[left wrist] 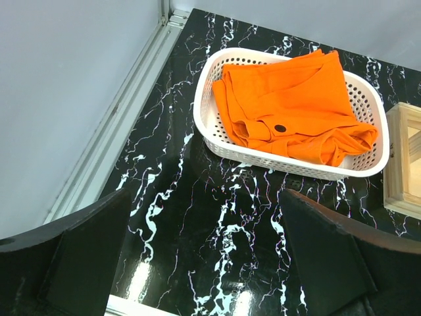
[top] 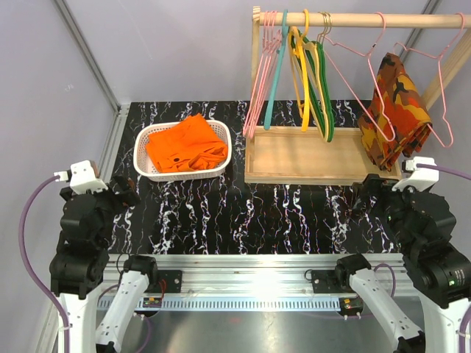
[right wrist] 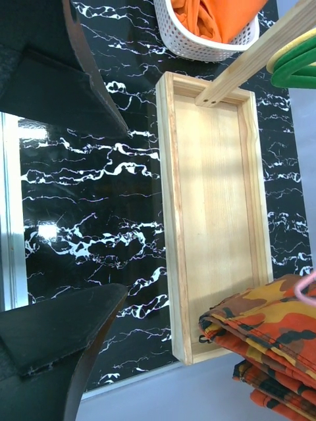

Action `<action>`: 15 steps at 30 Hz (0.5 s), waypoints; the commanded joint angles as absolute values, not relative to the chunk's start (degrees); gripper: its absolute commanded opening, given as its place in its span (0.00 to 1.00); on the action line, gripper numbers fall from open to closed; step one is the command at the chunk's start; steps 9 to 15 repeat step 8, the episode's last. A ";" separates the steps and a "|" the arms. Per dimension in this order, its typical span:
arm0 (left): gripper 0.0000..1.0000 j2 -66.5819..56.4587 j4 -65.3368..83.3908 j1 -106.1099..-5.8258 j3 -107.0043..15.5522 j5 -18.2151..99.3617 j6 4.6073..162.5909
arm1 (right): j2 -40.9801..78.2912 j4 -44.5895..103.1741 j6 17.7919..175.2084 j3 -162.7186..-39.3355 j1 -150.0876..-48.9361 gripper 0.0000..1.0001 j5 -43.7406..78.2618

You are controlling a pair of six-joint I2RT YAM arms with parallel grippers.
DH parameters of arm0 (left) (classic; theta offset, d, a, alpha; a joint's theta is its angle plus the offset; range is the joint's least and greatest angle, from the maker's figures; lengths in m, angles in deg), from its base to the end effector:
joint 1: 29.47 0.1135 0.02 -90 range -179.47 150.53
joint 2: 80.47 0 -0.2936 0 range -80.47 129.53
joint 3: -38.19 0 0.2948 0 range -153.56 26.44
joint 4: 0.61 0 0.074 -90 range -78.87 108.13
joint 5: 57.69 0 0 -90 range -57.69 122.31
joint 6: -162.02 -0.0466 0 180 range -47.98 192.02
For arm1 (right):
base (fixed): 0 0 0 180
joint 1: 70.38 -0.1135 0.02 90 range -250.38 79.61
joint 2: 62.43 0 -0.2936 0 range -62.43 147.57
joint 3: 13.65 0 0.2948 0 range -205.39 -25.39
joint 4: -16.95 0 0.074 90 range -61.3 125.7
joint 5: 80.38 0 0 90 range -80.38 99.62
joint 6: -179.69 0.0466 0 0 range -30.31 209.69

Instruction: Remove the trousers from the hanger

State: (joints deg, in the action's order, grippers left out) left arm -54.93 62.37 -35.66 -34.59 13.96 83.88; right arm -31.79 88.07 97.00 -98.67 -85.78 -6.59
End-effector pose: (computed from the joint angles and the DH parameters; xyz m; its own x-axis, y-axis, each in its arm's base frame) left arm 0.0702 0.0071 0.4245 -0.2231 -0.1720 -0.9595 -0.2501 0.9615 -0.1142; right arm 0.0544 0.0015 0.4686 -0.2751 0.0510 -0.9601 0.0380 0.9984 0.0421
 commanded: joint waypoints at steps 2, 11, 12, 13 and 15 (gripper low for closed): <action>0.99 -55.33 59.03 -36.15 -34.64 13.51 83.36 | -31.49 85.65 96.10 -97.90 -86.12 0.99 -5.15; 0.99 -55.68 58.86 -36.24 -34.47 13.94 83.09 | -31.05 86.35 95.84 -98.08 -86.29 1.00 -4.97; 0.99 -55.68 58.86 -36.24 -34.47 13.94 83.09 | -31.05 86.35 95.84 -98.08 -86.29 1.00 -4.97; 0.99 -55.68 58.86 -36.24 -34.47 13.94 83.09 | -31.05 86.35 95.84 -98.08 -86.29 1.00 -4.97; 0.99 -55.68 58.86 -36.24 -34.47 13.94 83.09 | -31.05 86.35 95.84 -98.08 -86.29 1.00 -4.97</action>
